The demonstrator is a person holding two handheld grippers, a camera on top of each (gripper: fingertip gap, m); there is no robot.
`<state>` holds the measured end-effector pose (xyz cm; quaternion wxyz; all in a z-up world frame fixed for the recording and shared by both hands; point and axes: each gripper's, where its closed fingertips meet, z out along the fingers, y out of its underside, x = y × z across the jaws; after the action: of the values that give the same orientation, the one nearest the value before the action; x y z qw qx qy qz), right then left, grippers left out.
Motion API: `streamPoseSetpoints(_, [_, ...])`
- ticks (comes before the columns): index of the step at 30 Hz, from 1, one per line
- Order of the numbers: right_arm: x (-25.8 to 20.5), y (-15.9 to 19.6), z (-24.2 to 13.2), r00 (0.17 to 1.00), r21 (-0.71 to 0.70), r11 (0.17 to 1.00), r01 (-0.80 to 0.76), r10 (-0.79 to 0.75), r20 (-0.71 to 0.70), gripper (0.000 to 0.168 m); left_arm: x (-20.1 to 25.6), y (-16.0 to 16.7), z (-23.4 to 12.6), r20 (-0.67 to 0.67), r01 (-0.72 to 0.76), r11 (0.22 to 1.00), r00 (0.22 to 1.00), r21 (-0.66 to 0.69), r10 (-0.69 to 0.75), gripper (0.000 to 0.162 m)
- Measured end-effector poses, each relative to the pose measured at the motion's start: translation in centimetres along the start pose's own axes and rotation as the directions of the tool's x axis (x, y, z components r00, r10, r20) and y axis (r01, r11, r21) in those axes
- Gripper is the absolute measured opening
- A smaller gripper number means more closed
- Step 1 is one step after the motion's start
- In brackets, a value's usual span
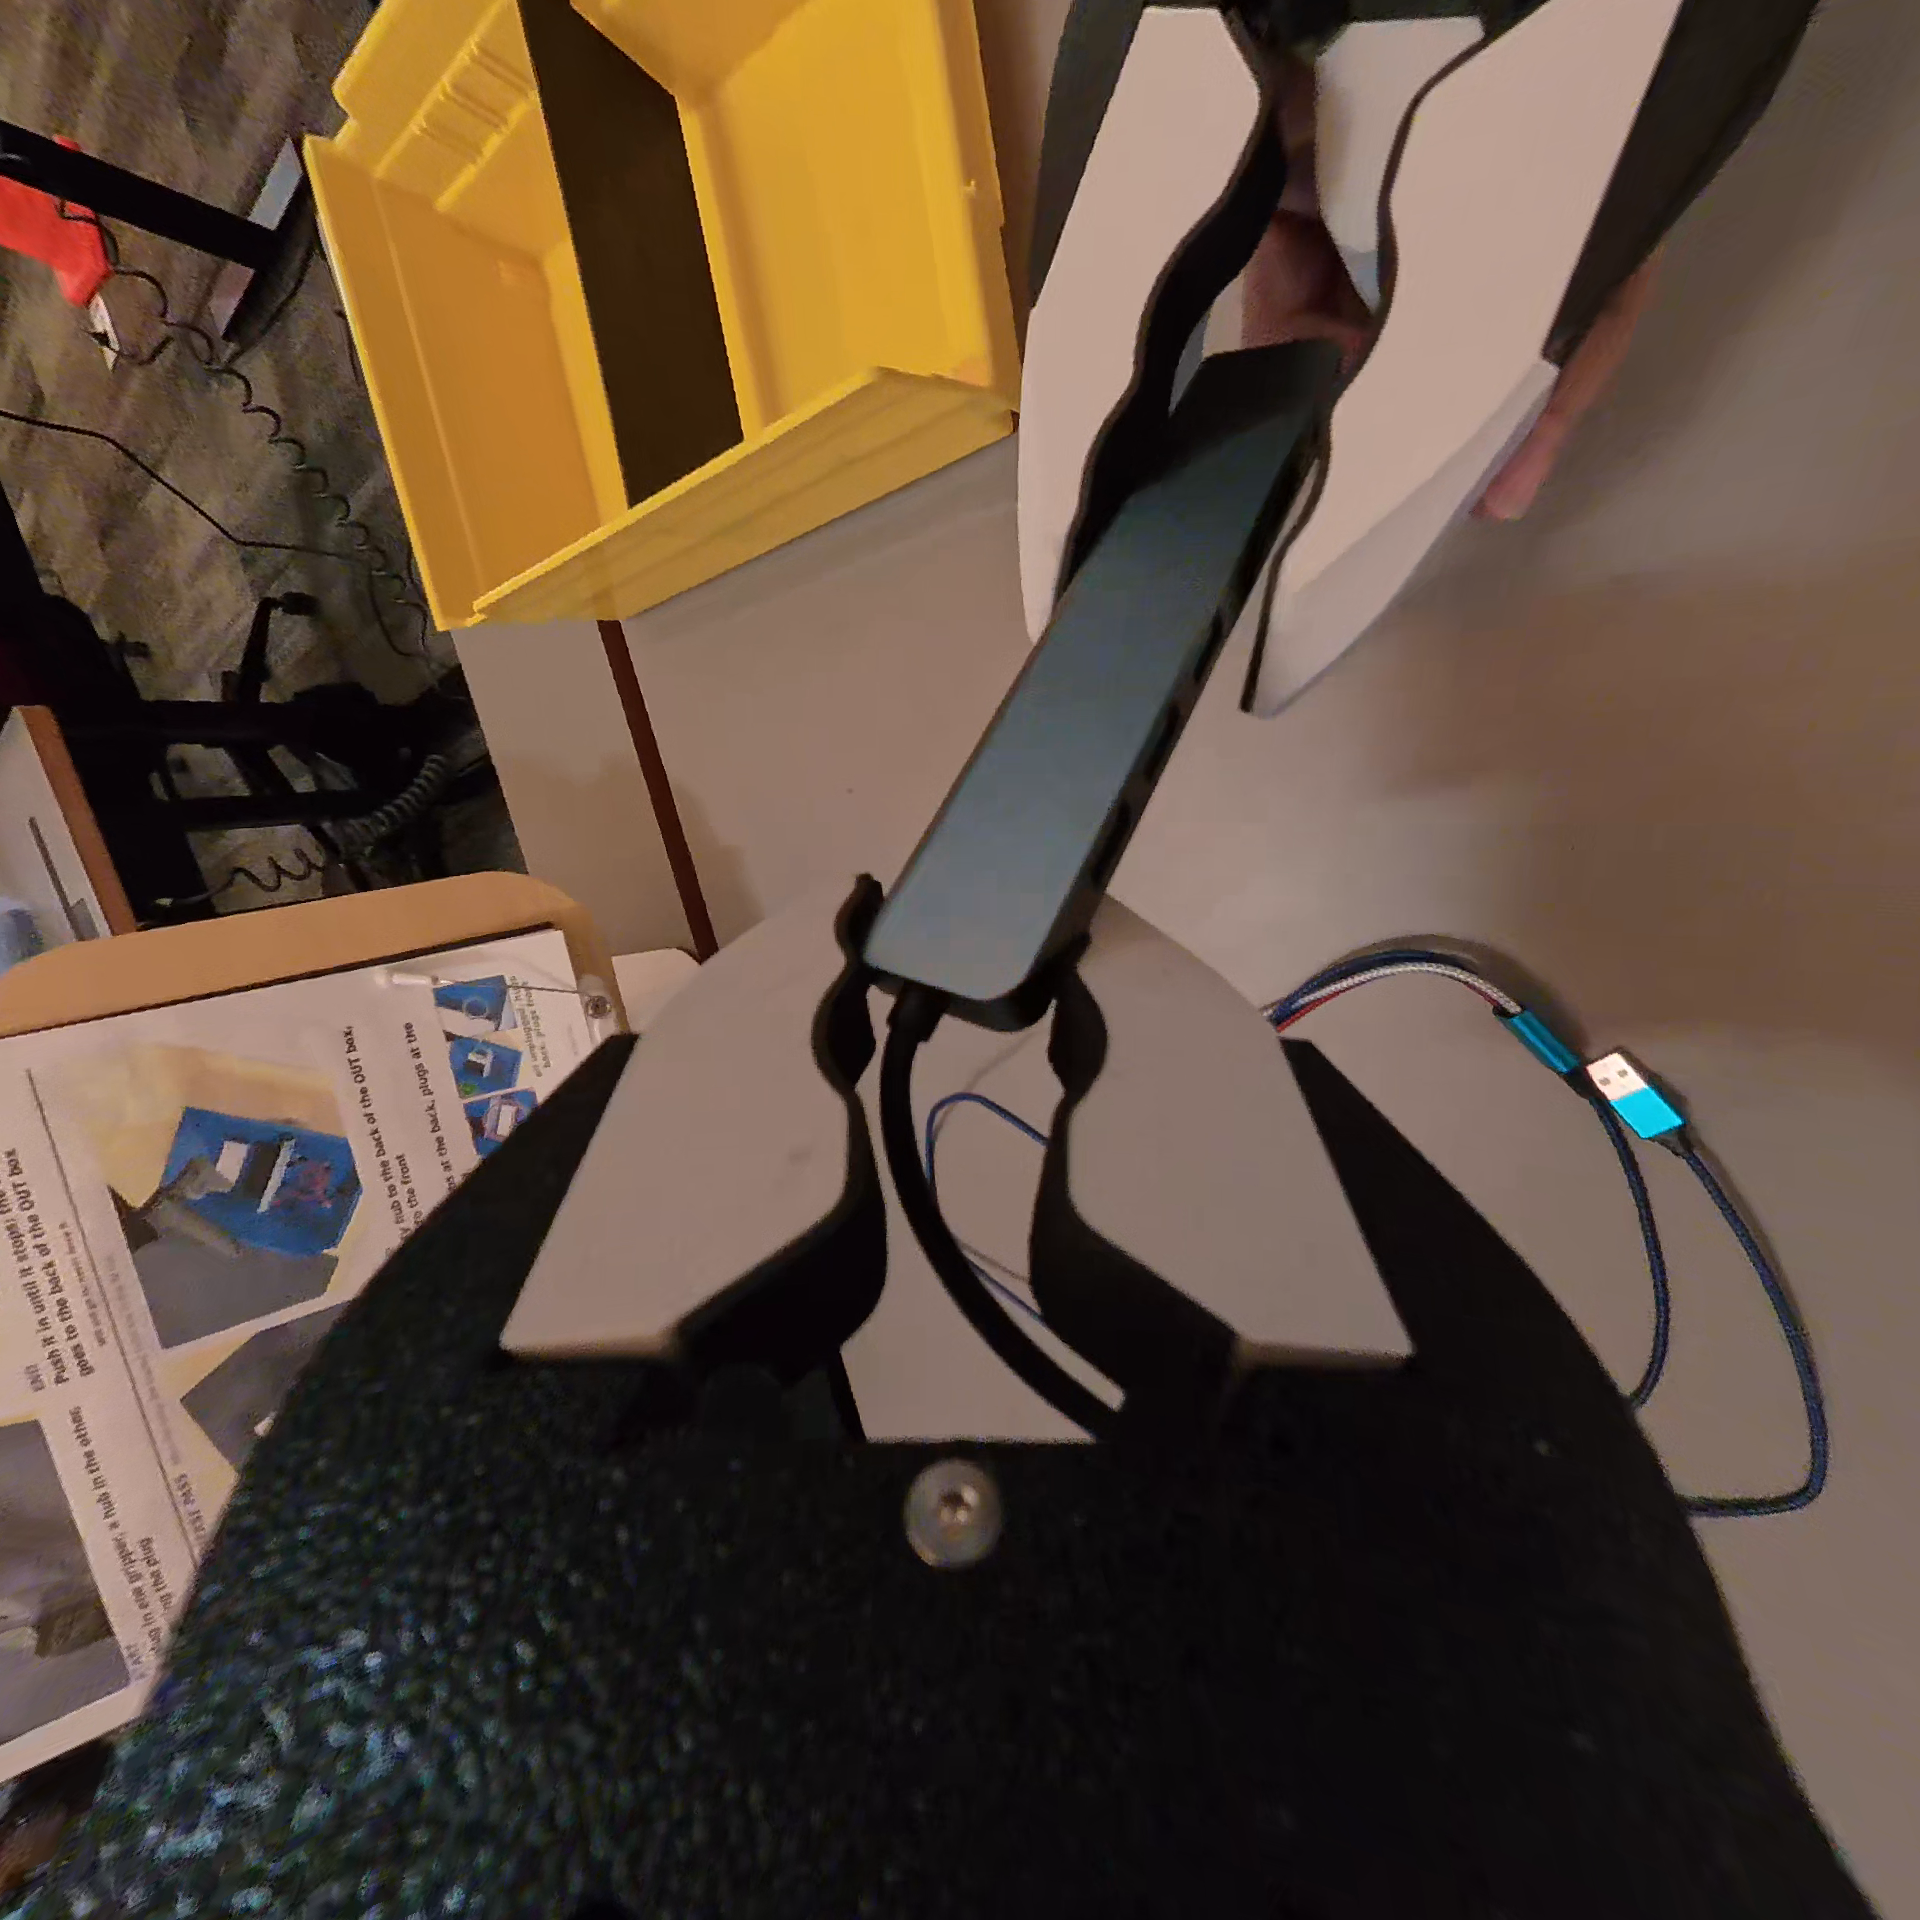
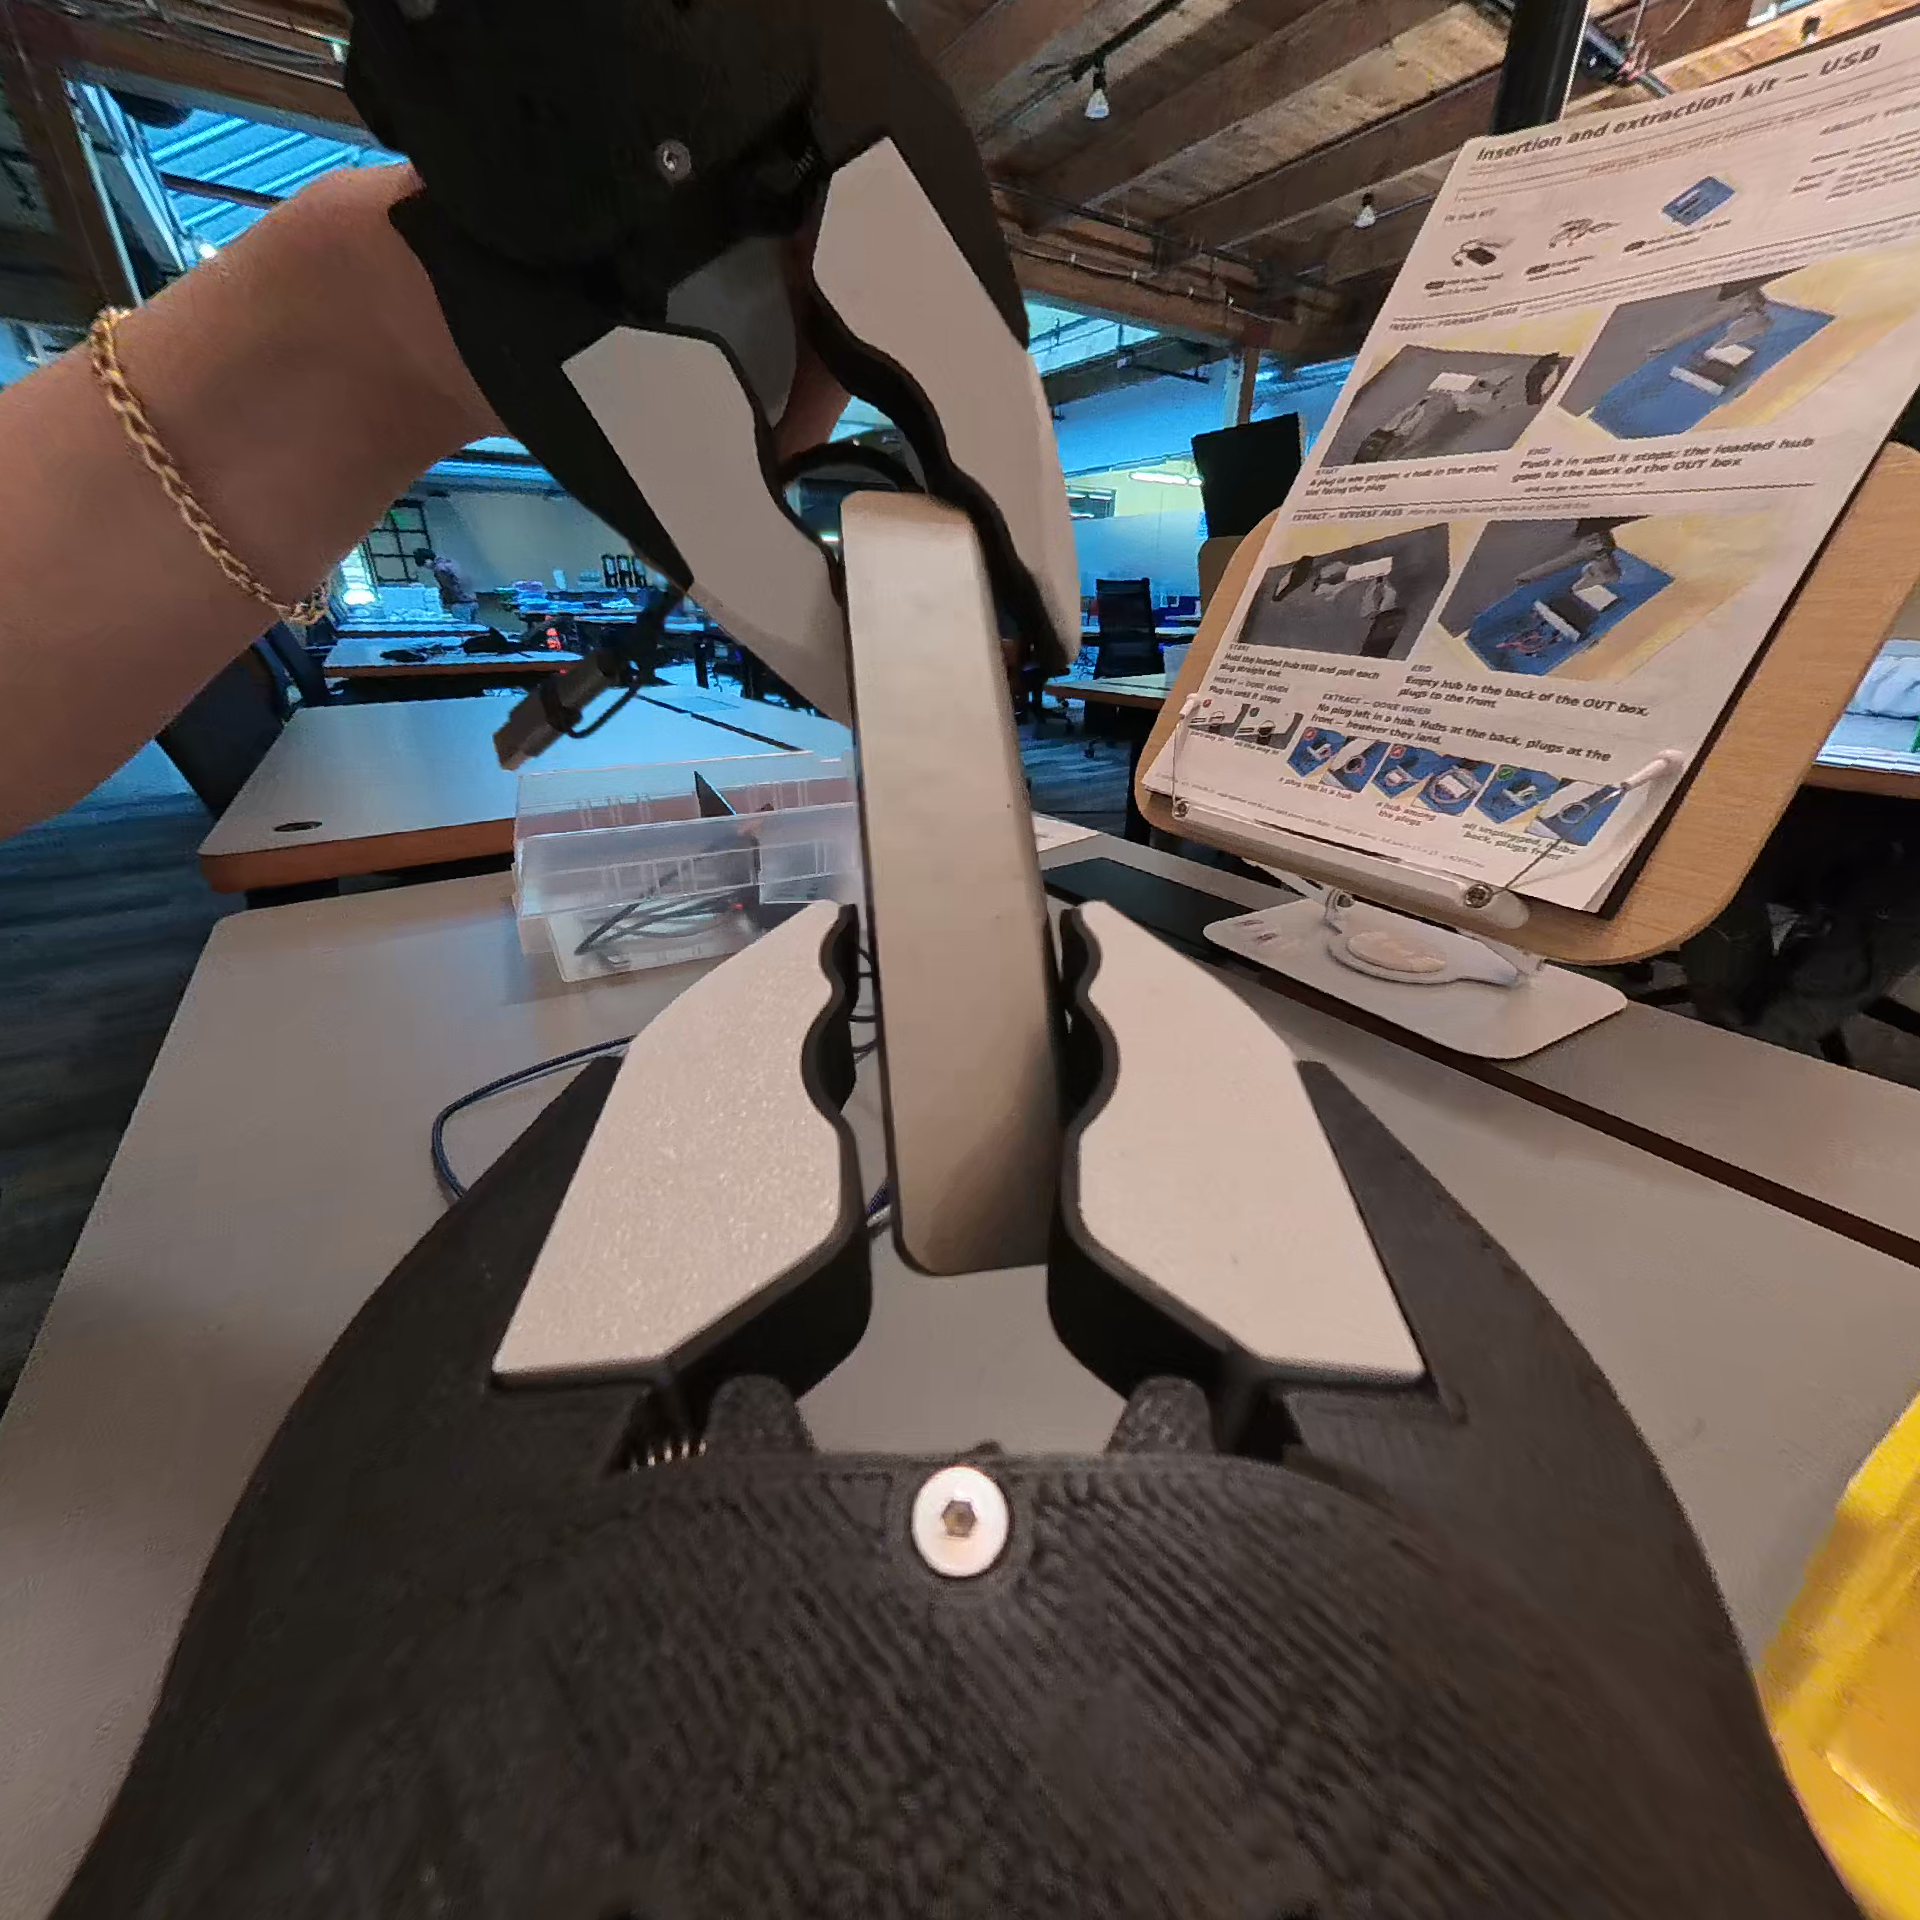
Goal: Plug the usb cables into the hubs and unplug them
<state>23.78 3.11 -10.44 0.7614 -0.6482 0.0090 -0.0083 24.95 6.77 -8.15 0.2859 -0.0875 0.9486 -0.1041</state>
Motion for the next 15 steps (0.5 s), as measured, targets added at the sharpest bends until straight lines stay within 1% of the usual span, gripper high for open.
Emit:
streamPoseSetpoints(7, [0.0, -0.3, 0.0, 1.000, 0.016, 1.000, -0.018, 0.018, -0.003, 0.039, -0.2, -0.5, -0.3, -0.011, 0.020, 0.997, 1.000, 0.072, -0.019, 0.030])
streamPoseSetpoints(10, [0.1, -0.7, 0.0, 0.997, 0.047, 0.996, -0.076, 0.076, 0.007, 0.040, -0.3, -0.8, -0.4, -0.003, 0.004, 0.994, 1.000, 0.109, -0.004, 0.030])
streamPoseSetpoints(13, [0.0, -1.3, -0.3, 0.986, 0.090, 0.982, -0.164, 0.160, 0.049, 0.040, -0.4, -0.9, -0.6, 0.003, 0.002, 0.991, 1.000, 0.133, -0.002, 0.030])
streamPoseSetpoints(15, [0.0, -1.4, -0.4, 0.981, 0.095, 0.978, -0.186, 0.180, 0.071, 0.039, -0.4, -1.2, -0.7, 0.004, 0.006, 0.987, 1.000, 0.160, -0.007, 0.030])
